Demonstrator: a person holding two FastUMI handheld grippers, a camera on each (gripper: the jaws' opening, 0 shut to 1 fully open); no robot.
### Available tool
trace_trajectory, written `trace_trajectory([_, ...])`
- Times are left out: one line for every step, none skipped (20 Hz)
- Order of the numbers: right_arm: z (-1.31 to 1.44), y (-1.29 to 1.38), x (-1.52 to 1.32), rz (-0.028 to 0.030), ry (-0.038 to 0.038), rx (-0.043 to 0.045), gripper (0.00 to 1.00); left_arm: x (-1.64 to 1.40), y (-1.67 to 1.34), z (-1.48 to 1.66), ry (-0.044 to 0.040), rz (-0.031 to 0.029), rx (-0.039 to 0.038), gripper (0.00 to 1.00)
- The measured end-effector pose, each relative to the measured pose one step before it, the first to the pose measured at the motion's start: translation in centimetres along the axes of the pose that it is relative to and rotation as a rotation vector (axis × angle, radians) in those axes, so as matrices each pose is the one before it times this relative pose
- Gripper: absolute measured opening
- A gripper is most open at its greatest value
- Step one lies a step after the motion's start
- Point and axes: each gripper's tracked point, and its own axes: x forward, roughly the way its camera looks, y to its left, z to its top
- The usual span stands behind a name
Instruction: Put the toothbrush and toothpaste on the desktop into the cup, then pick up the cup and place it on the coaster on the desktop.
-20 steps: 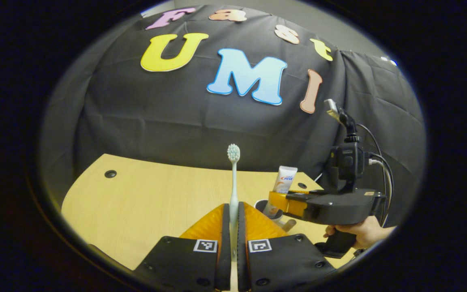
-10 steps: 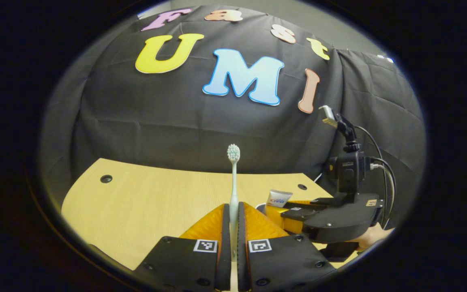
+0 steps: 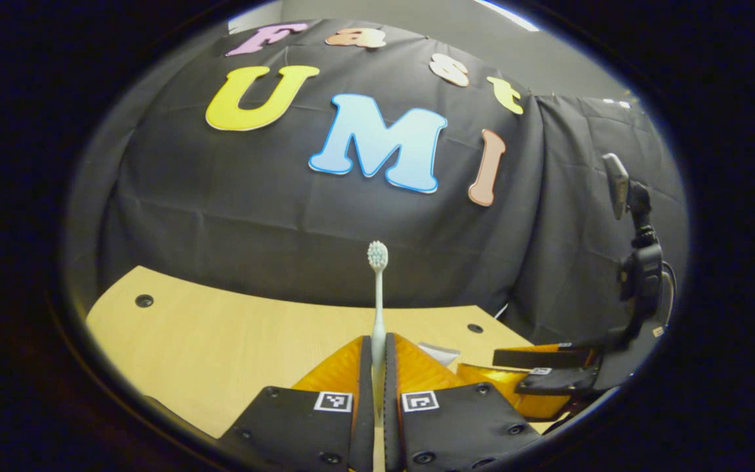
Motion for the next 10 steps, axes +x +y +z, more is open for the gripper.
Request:
trace_trajectory([-0.115, -0.697, -0.870, -0.01106, -0.00425, 0.00833, 0.79, 0.458, -0.269, 0.171, -0.01744, -0.00934, -0.00475, 0.13])
trace_trajectory([-0.138, -0.636, -0.811, -0.01086, 0.00099, 0.01217, 0.77, 0.427, -0.155, 0.070, -0.01279, -0.00679, -0.00406, 0.12])
trace_trajectory([-0.468, -0.708, -0.781, -0.00774, 0.00651, 0.01404, 0.79, 0.375, -0.179, 0.052, -0.01086, -0.01076, -0.00802, 0.12])
trace_trajectory([-0.432, -0.508, -0.578, -0.00781, 0.00626, 0.01466, 0.77, 0.266, -0.233, 0.006, -0.00936, -0.01202, -0.01161, 0.13])
trace_trajectory([-0.480, -0.564, -0.693, -0.00950, 0.00927, 0.01390, 0.77, 0.302, -0.275, -0.129, -0.00935, -0.00988, -0.01368, 0.13])
trace_trajectory([-0.407, -0.467, -0.577, -0.00802, 0.00625, 0.01061, 0.77, 0.354, -0.367, -0.045, -0.00965, -0.01535, -0.01662, 0.13])
trace_trajectory([-0.385, -0.465, -0.530, -0.01158, 0.00562, 0.00383, 0.77, 0.775, -0.442, 0.017, -0.00606, -0.01030, -0.01369, 0.13])
trace_trajectory([-0.324, -0.483, -0.396, -0.01296, 0.00457, -0.00031, 0.77, 0.566, -0.282, -0.275, -0.00126, -0.01040, -0.01050, 0.13])
trace_trajectory([-0.354, -0.289, -0.236, -0.00890, 0.00483, -0.00366, 0.77, 0.568, -0.169, -0.172, -0.00172, -0.00701, -0.00888, 0.13])
trace_trajectory([-0.348, -0.341, -0.320, -0.00832, 0.00440, -0.00557, 0.77, 0.316, -0.025, -0.092, -0.00837, -0.00497, -0.00711, 0.13])
